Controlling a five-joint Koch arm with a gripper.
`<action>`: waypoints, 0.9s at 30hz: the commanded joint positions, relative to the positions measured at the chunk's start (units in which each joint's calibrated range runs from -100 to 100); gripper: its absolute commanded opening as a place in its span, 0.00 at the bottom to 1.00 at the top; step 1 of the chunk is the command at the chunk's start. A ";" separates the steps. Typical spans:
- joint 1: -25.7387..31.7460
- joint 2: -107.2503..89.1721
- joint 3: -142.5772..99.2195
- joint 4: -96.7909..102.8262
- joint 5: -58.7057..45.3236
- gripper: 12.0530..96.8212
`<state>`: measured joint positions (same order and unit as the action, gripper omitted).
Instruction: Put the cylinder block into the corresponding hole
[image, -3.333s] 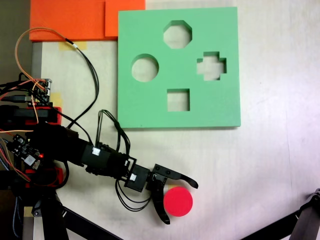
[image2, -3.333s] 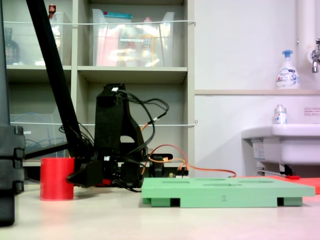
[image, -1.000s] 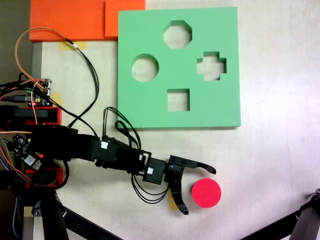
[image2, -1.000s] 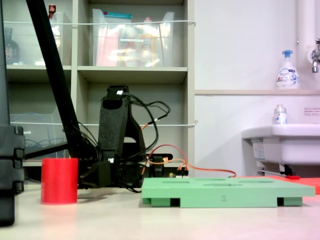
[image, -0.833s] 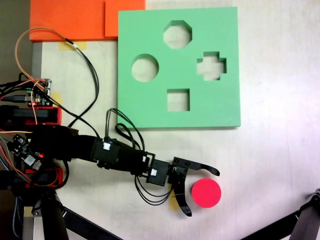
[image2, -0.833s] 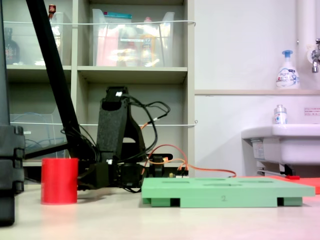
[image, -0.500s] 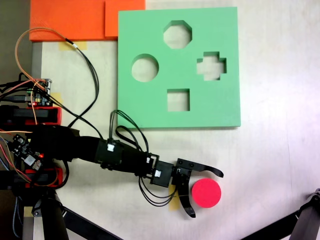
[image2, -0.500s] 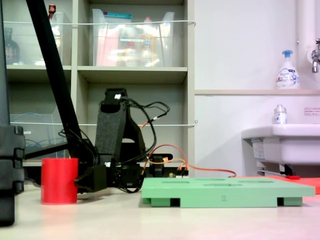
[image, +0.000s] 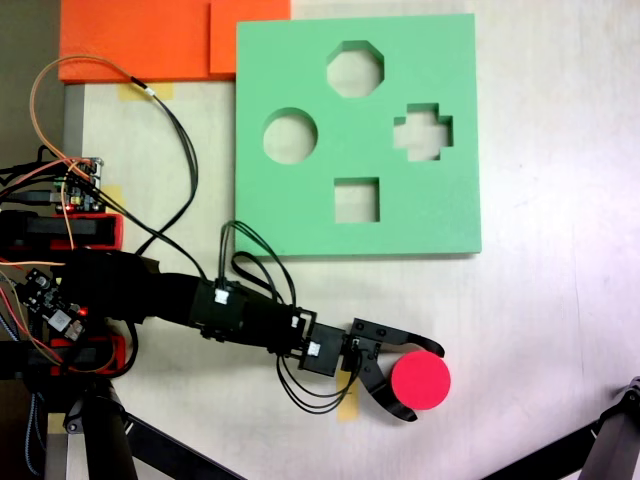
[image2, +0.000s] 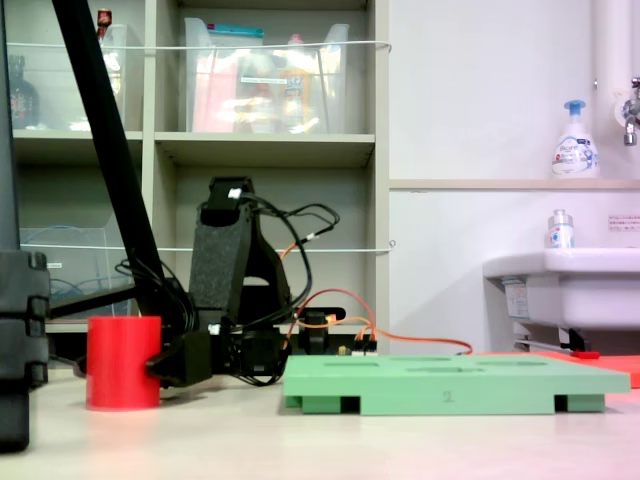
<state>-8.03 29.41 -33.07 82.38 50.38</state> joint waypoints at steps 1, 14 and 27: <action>-0.05 -3.29 -0.13 1.44 0.34 0.39; 0.24 -12.37 -6.71 3.37 0.44 0.31; 7.96 -71.87 -23.26 -14.44 1.12 0.21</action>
<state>-2.03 -34.47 -57.28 68.97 51.40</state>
